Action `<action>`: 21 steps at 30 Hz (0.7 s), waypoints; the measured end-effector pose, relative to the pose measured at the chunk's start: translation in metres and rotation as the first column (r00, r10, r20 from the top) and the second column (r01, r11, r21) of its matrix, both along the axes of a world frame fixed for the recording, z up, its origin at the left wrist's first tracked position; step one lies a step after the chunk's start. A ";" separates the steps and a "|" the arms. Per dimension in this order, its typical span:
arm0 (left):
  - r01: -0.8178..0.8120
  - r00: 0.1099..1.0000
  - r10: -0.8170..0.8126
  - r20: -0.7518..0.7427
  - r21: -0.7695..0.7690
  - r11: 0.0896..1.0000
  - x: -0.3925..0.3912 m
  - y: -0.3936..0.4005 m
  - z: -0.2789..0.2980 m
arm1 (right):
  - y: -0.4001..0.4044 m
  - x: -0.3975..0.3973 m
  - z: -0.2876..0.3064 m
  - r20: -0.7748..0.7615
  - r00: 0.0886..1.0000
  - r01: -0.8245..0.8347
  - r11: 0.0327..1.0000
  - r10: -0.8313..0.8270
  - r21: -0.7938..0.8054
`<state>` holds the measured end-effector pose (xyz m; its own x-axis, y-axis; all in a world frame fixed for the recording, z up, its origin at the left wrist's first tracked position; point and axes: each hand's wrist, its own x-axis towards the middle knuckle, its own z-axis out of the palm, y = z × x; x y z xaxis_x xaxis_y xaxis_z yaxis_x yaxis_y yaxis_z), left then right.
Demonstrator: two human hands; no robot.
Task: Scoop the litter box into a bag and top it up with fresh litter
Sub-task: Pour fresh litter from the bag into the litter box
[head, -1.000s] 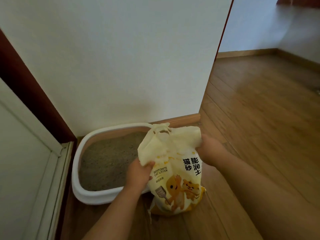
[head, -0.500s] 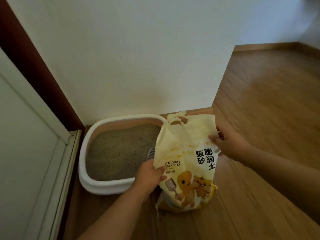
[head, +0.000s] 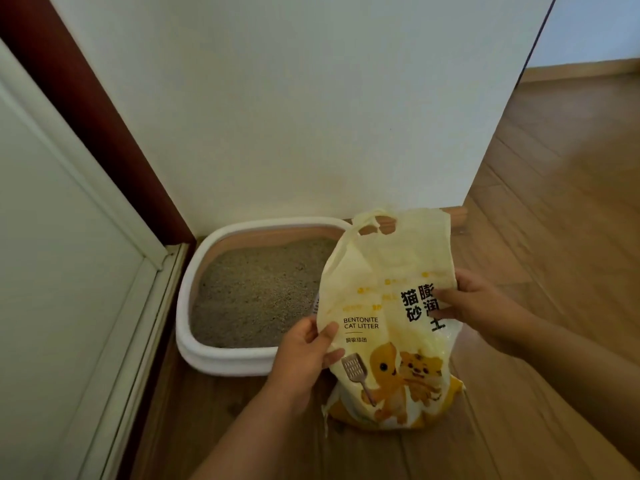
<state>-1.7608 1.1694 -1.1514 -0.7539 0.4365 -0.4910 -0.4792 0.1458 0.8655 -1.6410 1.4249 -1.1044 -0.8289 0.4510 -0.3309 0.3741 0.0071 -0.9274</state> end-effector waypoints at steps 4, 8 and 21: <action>0.092 0.995 -0.093 -0.045 -0.041 0.995 0.009 0.007 -0.003 | 0.002 0.002 -0.013 0.024 0.995 0.099 0.991 -0.102 0.085; 0.024 0.990 -0.042 -0.137 -0.132 0.991 0.019 0.017 -0.002 | 0.001 0.003 -0.018 0.074 0.992 0.085 0.966 -0.106 0.243; -0.024 0.937 -0.073 -0.342 -0.271 0.962 0.034 0.040 0.008 | 0.002 0.008 -0.019 0.206 0.975 -0.045 0.833 -0.083 0.551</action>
<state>-1.7264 1.2096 -1.1437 -0.8881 0.3459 -0.3026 -0.1509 0.4024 0.9029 -1.6335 1.4264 -1.1237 -0.7566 0.6257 -0.1900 0.5663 0.4817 -0.6688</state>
